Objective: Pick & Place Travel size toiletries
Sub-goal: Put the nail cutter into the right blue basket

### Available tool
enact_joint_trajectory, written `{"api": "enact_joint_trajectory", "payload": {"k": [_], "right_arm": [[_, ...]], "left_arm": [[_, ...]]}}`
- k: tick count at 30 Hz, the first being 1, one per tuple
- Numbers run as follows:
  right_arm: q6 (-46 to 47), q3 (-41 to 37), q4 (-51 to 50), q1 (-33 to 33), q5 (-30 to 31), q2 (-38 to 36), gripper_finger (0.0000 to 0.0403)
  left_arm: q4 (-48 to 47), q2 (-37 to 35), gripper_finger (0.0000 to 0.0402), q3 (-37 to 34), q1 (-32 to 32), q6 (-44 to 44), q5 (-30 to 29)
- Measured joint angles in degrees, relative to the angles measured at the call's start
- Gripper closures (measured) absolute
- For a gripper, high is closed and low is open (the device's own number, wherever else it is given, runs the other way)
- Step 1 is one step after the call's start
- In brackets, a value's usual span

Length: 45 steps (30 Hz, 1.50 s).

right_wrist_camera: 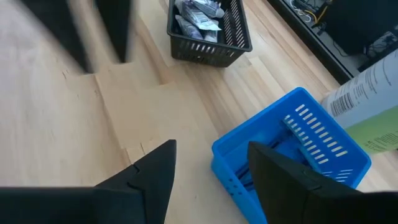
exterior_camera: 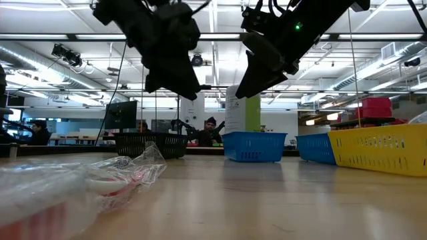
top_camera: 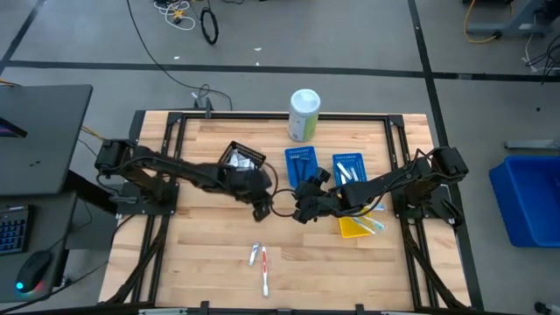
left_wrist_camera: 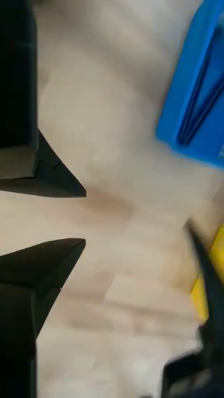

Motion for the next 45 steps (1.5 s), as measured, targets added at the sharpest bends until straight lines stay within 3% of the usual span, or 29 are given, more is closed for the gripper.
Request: {"api": "enact_joint_trajectory", "payload": {"k": [8, 18, 24, 37, 45], "right_arm": [[0.00, 0.00, 0.00, -0.01, -0.02, 0.00, 0.0191], [0.00, 0.00, 0.00, -0.01, -0.04, 0.00, 0.0190], [-0.02, -0.02, 0.15, 0.00, -0.07, 0.01, 0.0196], [-1.87, -0.04, 1.06, -0.99, -0.07, 0.02, 0.0199], [-2.01, -0.04, 1.09, -1.71, -0.09, 0.02, 0.0201]], "left_arm": [[-0.43, 0.00, 0.0274, 0.01, -9.01, -4.65, -5.77], [-4.89, 0.01, 0.0235, 0.02, -19.00, -13.35, -10.91], [-4.24, 5.48, 0.0218, 0.09, -24.35, -18.09, -13.93], [-2.73, 16.90, 0.0216, 0.34, -30.05, -32.63, -16.00], [-4.04, 19.80, 0.0241, 0.53, -31.39, -31.19, -20.36]]}}
